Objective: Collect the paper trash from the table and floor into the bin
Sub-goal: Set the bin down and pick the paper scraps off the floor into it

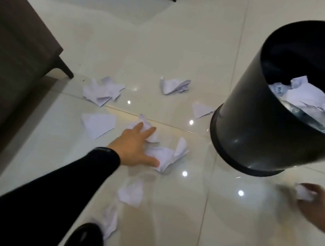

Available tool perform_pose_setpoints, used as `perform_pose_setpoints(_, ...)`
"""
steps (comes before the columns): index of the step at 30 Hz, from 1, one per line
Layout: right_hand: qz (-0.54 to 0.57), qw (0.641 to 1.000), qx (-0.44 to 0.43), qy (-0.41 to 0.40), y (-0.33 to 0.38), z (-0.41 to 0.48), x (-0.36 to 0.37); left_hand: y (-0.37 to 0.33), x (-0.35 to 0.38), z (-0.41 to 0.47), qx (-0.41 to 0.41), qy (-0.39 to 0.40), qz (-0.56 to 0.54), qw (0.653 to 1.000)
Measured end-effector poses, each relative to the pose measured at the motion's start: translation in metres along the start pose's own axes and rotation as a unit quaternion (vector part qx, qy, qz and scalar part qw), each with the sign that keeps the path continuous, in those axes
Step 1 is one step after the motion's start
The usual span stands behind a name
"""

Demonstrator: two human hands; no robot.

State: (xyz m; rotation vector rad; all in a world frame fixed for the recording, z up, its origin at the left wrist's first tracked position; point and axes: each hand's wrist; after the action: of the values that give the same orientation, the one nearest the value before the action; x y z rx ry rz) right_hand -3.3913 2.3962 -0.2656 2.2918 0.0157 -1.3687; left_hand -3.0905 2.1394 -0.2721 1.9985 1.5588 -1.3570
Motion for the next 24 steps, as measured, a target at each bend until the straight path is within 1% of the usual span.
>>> perform_pose_setpoints(2, 0.003, 0.998, -0.02, 0.065, 0.016, -0.029, 0.021, -0.009, 0.024, -0.005, 0.03, -0.004, 0.057, 0.998)
perform_pose_setpoints(3, 0.009, 0.994, -0.054, 0.098, 0.028, -0.046, 0.029, -0.013, 0.036, -0.007, 0.041, -0.026, 0.089, 0.995)
perform_pose_setpoints(5, 0.014, 0.982, -0.125, 0.14, 0.051, -0.073, 0.045, -0.02, 0.055, -0.01, 0.07, -0.099, 0.145, 0.982)
perform_pose_setpoints(7, 0.04, 0.974, -0.142, 0.171, 0.081, -0.084, 0.063, -0.018, 0.064, -0.012, 0.103, -0.149, 0.152, 0.972)
perform_pose_setpoints(8, 0.046, 0.972, -0.144, 0.181, 0.098, -0.088, 0.07, -0.016, 0.064, -0.014, 0.114, -0.156, 0.124, 0.973)
perform_pose_setpoints(9, 0.064, 0.97, -0.135, 0.191, 0.116, -0.092, 0.075, -0.015, 0.059, -0.018, 0.112, -0.159, 0.072, 0.978)
perform_pose_setpoints(11, 0.138, 0.954, -0.091, 0.25, 0.147, -0.101, 0.083, -0.013, 0.04, -0.029, 0.078, -0.175, -0.086, 0.978)
perform_pose_setpoints(12, 0.171, 0.937, -0.06, 0.299, 0.161, -0.105, 0.087, -0.014, 0.026, -0.035, 0.059, -0.176, -0.174, 0.967)
perform_pose_setpoints(14, 0.231, 0.886, -0.008, 0.401, 0.188, -0.112, 0.089, -0.019, -0.004, -0.048, 0.049, -0.169, -0.327, 0.928)
perform_pose_setpoints(15, 0.265, 0.863, 0.001, 0.431, 0.202, -0.114, 0.087, -0.024, -0.02, -0.054, 0.057, -0.172, -0.375, 0.909)
perform_pose_setpoints(16, 0.3, 0.844, -0.001, 0.443, 0.217, -0.118, 0.081, -0.03, -0.036, -0.058, 0.073, -0.187, -0.407, 0.891)
perform_pose_setpoints(18, 0.366, 0.825, -0.038, 0.429, 0.247, -0.124, 0.063, -0.045, -0.066, -0.066, 0.113, -0.246, -0.447, 0.853)
perform_pose_setpoints(19, 0.392, 0.826, -0.069, 0.398, 0.26, -0.127, 0.051, -0.054, -0.081, -0.069, 0.131, -0.277, -0.455, 0.836)
perform_pose_setpoints(20, 0.405, 0.838, -0.1, 0.351, 0.271, -0.127, 0.04, -0.063, -0.095, -0.07, 0.151, -0.302, -0.454, 0.824)
perform_pose_setpoints(21, 0.406, 0.856, -0.132, 0.293, 0.279, -0.126, 0.027, -0.073, -0.108, -0.071, 0.173, -0.314, -0.445, 0.821)
perform_pose_setpoints(22, 0.406, 0.869, -0.156, 0.236, 0.287, -0.124, 0.011, -0.085, -0.12, -0.072, 0.197, -0.317, -0.424, 0.825)
perform_pose_setpoints(23, 0.413, 0.874, -0.173, 0.191, 0.291, -0.12, -0.006, -0.098, -0.131, -0.072, 0.223, -0.317, -0.396, 0.833)
perform_pose_setpoints(24, 0.429, 0.87, -0.178, 0.162, 0.294, -0.116, -0.026, -0.113, -0.142, -0.073, 0.252, -0.315, -0.365, 0.839)
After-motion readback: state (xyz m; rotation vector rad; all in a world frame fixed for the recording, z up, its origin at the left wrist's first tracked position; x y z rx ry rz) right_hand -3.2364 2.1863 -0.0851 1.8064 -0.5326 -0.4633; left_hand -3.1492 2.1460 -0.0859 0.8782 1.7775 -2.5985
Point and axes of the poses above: each hand's wrist, its own z-axis towards the middle knuckle, its own x-axis out of the palm, y = z × x, and after that the axes turned 7 degrees about -y, right-handed
